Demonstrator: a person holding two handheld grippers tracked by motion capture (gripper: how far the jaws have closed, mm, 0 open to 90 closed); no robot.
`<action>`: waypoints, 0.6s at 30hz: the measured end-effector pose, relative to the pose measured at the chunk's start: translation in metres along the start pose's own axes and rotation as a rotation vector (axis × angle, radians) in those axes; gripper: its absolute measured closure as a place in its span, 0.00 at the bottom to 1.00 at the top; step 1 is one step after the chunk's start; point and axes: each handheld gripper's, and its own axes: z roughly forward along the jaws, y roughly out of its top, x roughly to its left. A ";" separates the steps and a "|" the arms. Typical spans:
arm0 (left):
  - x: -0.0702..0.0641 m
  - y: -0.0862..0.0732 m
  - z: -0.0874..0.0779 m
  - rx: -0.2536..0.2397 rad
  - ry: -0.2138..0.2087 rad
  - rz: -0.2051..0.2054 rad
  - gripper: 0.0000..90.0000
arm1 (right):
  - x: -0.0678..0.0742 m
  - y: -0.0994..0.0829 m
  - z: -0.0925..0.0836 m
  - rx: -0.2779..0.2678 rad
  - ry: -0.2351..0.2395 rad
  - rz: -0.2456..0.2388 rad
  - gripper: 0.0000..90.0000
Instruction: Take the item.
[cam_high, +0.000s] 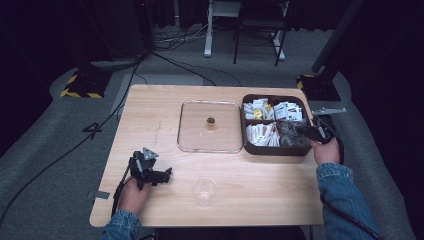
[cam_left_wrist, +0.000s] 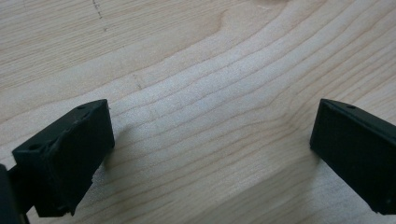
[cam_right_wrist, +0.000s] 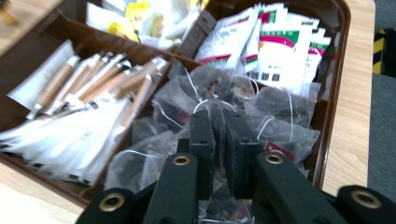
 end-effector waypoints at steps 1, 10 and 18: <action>0.000 0.000 0.000 0.000 0.000 0.000 0.00 | 0.001 0.001 -0.002 -0.009 0.005 0.005 0.92; 0.000 0.000 0.000 0.000 0.000 0.000 0.00 | 0.014 0.004 -0.028 -0.129 0.093 0.007 0.92; 0.000 0.000 0.000 0.000 0.000 0.000 0.00 | 0.027 0.007 -0.044 -0.182 0.153 -0.007 0.92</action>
